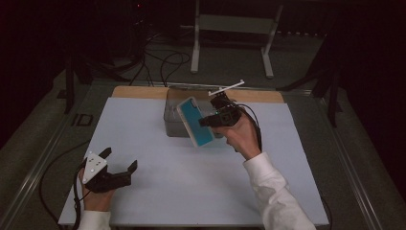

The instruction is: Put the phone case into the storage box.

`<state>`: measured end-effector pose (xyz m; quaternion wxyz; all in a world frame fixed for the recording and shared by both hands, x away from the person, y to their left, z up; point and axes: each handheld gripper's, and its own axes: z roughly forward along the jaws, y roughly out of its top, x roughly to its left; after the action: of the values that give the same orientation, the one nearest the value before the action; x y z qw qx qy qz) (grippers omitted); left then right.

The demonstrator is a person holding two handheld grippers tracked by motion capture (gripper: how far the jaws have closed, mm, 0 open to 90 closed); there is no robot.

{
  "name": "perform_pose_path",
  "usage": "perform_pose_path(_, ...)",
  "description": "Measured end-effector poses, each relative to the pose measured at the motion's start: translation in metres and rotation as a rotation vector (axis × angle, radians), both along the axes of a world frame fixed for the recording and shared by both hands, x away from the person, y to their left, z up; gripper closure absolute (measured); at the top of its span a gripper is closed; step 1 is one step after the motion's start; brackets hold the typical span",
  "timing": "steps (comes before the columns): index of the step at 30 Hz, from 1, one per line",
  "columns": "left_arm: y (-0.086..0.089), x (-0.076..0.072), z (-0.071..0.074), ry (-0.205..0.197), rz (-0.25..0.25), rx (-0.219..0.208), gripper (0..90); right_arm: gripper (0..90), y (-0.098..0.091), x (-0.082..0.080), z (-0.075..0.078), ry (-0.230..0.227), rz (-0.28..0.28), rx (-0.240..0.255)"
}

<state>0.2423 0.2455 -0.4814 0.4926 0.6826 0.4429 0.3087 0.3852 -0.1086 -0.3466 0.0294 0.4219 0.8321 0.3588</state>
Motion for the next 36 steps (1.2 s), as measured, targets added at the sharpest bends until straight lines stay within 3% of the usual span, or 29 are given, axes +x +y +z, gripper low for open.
perform_pose_path(36,0.001,0.000,0.000,0.001,0.003,-0.003,0.2,82.0,-0.004,0.022,0.015,-0.017,-0.077,-0.028)
